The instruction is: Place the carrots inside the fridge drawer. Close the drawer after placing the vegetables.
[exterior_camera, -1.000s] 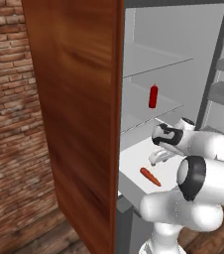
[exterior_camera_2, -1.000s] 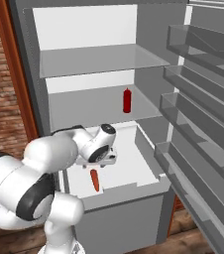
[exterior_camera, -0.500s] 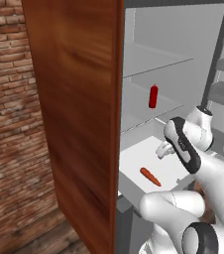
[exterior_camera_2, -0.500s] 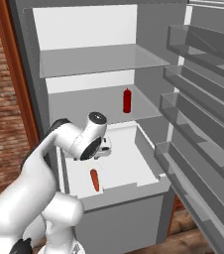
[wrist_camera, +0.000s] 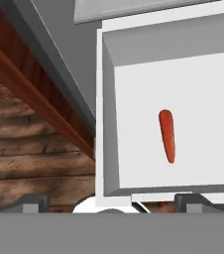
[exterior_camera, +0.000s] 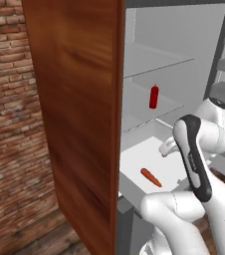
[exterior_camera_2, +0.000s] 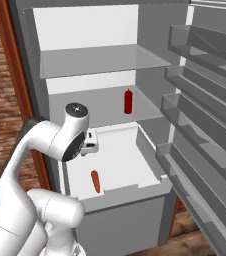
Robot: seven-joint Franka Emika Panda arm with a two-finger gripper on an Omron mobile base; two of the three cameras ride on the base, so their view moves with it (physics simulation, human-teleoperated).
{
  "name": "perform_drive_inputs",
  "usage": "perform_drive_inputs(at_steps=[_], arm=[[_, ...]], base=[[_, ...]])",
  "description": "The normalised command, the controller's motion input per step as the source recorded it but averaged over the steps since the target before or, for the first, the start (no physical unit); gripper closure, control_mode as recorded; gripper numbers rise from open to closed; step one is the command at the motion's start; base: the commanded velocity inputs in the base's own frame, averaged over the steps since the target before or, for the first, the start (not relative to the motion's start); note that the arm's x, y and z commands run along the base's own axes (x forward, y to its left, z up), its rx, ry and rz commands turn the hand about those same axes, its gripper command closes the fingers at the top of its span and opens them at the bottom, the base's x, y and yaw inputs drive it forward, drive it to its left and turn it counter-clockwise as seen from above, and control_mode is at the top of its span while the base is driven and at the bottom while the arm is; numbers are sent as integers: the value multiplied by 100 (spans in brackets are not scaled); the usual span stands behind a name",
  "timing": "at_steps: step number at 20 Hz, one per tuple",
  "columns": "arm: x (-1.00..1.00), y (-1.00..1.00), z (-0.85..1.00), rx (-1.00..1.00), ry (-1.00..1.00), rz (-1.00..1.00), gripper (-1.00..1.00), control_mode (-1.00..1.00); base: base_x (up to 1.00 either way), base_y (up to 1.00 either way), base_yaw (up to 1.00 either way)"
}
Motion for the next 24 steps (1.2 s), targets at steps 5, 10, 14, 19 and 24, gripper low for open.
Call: perform_drive_inputs(at_steps=[5, 10, 14, 19, 24], arm=[[-45, 29, 39, -3, 0, -5, -100, -100], [-26, 38, 17, -5, 0, -9, -100, -100], [-16, 13, 0, 0, 0, -6, -100, -100], [0, 0, 0, 0, 0, 0, -100, -100], [-1, 0, 0, 0, 0, 0, -100, 100]], base=[[0, 0, 0], [0, 0, 0], [0, 0, 0], [0, 0, 0], [-13, 0, 0]])
